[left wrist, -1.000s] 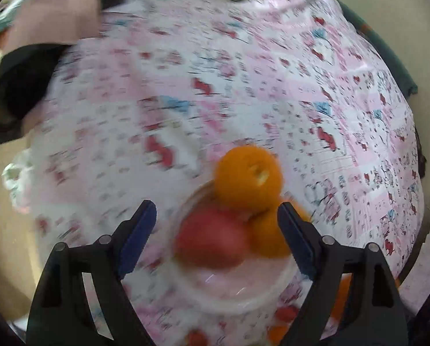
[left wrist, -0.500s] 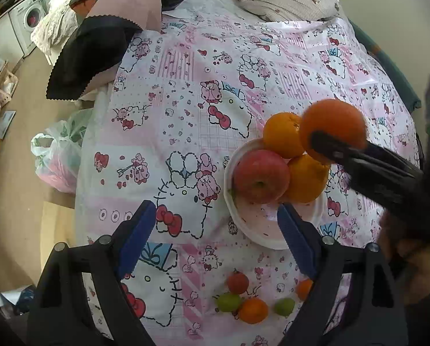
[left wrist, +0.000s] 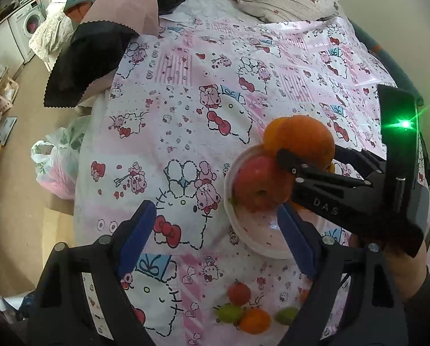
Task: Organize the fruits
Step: 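Set the mandarin on the plate beside the navel orange and open the right tool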
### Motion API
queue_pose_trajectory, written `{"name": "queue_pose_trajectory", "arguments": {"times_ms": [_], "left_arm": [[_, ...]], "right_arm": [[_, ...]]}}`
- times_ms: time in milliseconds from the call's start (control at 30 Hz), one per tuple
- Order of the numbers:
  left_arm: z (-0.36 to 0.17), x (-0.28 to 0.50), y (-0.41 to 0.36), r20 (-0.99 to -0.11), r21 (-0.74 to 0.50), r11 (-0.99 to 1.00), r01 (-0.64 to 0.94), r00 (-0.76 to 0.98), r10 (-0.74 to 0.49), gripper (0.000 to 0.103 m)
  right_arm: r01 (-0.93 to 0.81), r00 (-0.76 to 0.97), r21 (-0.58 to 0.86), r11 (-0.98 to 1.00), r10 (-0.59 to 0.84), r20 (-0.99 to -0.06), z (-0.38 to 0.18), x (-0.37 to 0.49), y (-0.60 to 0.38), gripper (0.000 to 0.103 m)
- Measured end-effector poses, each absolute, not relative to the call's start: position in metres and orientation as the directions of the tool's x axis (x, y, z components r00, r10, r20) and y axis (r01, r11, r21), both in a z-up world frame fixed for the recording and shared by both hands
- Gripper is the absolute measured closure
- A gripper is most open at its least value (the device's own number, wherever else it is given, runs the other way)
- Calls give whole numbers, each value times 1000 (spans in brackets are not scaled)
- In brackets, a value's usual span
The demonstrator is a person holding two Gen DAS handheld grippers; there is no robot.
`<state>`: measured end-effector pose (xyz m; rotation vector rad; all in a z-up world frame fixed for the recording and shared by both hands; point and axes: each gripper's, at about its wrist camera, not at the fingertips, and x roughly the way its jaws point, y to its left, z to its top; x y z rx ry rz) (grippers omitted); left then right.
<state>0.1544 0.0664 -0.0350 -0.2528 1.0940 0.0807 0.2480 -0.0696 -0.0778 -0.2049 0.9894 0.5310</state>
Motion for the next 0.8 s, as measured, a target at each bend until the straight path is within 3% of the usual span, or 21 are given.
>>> {"name": "queue_pose_trajectory", "arguments": {"times_ms": [333, 500, 800], "left_arm": [[-39, 156, 65, -893, -163, 966, -198, 446, -59, 19], [-38, 156, 62, -891, -154, 970, -187, 450, -55, 19], [-41, 156, 62, -896, -153, 970, -191, 440, -55, 19]], "right_arm": [[-498, 430, 89, 862, 335, -838, -80, 245, -78, 26], [-473, 430, 130, 872, 357, -829, -75, 248, -86, 16], [-463, 431, 130, 877, 351, -831, -75, 249, -91, 16]]}}
